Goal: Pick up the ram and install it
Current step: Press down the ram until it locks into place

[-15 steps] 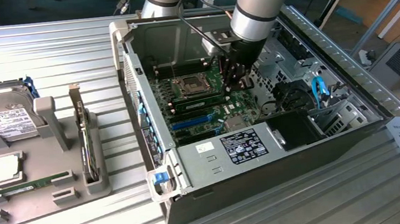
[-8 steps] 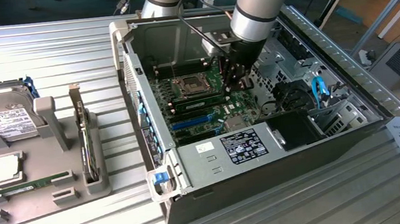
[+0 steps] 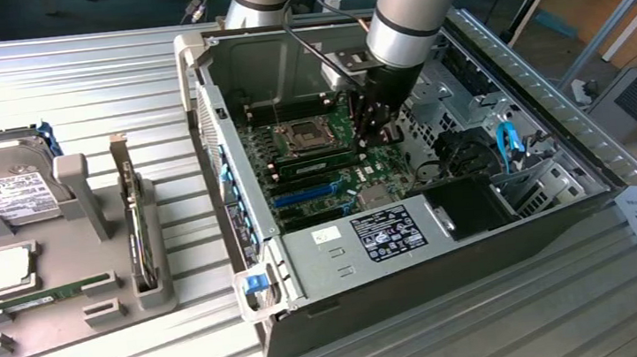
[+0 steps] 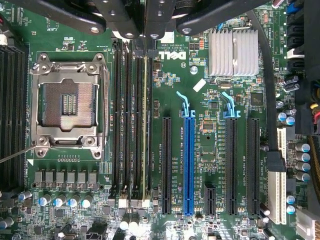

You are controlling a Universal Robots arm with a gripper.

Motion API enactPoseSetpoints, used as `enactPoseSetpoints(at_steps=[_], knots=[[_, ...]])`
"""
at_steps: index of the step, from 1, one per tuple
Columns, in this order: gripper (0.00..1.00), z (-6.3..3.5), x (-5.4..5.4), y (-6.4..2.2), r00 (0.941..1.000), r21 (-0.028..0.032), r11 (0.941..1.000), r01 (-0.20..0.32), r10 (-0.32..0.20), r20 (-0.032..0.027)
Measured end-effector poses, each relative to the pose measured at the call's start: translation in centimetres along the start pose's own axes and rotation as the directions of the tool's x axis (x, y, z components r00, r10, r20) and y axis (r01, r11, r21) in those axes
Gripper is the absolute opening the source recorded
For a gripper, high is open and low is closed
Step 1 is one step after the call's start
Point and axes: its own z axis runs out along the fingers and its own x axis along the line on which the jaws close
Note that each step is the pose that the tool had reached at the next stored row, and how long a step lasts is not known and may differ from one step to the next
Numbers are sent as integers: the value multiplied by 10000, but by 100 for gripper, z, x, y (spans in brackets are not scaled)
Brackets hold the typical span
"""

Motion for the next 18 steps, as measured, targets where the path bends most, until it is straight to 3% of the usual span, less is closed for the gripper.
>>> enactPoseSetpoints(at_steps=[18], knots=[[11,36,2,0,10000,-1,10000,-1,1,-1]])
